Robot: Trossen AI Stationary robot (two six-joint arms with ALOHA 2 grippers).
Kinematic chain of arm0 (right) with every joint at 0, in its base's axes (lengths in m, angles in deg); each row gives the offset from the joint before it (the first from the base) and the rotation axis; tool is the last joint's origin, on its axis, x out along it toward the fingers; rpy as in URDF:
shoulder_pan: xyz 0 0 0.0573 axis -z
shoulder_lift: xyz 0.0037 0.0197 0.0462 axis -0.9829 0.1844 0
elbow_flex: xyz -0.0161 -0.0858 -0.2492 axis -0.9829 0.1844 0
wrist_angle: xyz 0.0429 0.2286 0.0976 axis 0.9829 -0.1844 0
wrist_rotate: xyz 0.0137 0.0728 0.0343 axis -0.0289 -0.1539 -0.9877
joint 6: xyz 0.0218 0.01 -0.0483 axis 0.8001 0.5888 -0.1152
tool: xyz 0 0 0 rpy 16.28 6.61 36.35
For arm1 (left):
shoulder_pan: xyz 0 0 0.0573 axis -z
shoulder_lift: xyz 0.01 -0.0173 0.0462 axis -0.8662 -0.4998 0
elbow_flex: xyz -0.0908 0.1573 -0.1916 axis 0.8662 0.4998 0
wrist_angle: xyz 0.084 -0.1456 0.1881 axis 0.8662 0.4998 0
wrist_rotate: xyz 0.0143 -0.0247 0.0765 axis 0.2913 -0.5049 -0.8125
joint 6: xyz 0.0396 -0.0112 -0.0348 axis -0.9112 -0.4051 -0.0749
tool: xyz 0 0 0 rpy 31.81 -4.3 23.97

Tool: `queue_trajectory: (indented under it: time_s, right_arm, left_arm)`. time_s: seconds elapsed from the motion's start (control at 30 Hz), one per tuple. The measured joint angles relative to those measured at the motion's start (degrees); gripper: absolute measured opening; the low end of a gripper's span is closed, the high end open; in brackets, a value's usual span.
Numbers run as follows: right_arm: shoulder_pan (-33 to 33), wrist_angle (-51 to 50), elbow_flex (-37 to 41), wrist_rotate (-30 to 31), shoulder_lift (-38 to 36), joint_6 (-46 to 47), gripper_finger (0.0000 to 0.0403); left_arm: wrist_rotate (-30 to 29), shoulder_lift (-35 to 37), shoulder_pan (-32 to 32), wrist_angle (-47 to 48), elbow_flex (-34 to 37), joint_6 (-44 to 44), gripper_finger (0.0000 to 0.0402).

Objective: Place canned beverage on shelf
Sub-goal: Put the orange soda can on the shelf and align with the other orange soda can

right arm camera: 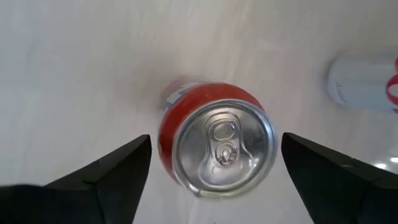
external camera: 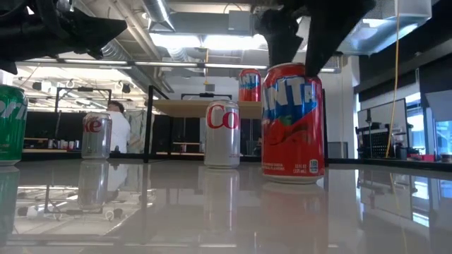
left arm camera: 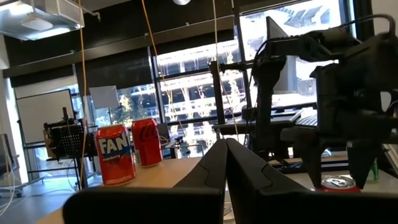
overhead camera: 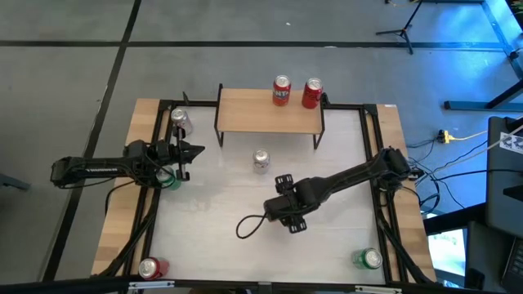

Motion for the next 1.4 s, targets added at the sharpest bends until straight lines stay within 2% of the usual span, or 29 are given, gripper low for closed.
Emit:
queue_trajectory:
  time_s: [0.2,0.33,0.6,0.73,0.87,1.07,1.17,1.4]
  right_arm:
    - [-0.07,-3.75,-5.12,-1.74,-0.07,3.4,0.0359]
    - [-0.09,-5.51,-5.11,-1.84,-1.4,10.11,0.036]
    - [-1.91,-0.54,2.57,8.6,-11.3,22.86,0.036]
    - [-3.56,2.24,8.46,15.91,-16.76,34.07,0.036]
    - [-4.68,6.46,14.33,17.57,-18.08,42.02,0.036]
    - [-5.31,17.6,20.44,16.38,-17.4,40.98,0.036]
    - [-5.28,23.35,22.01,17.87,-17.44,39.81,0.036]
    - [-5.25,24.68,22.12,18.96,-15.4,39.35,0.036]
  left_arm:
    - [-0.02,0.01,-0.02,0.0,0.0,0.02,0.0004]
    - [-0.02,0.0,-0.01,0.0,0.0,0.11,0.0004]
    - [-0.02,0.0,-0.02,0.2,0.0,0.22,0.0004]
    - [-0.02,0.01,0.0,0.17,0.0,0.21,0.0004]
    - [-0.02,0.02,0.0,0.15,0.0,0.16,0.0004]
    - [-0.03,0.01,-0.01,-0.18,0.0,0.05,0.0004]
    - [-0.29,0.02,-0.02,-0.24,0.0,0.04,0.0004]
    - [-0.41,0.01,-0.01,-0.25,0.0,0.02,0.0004]
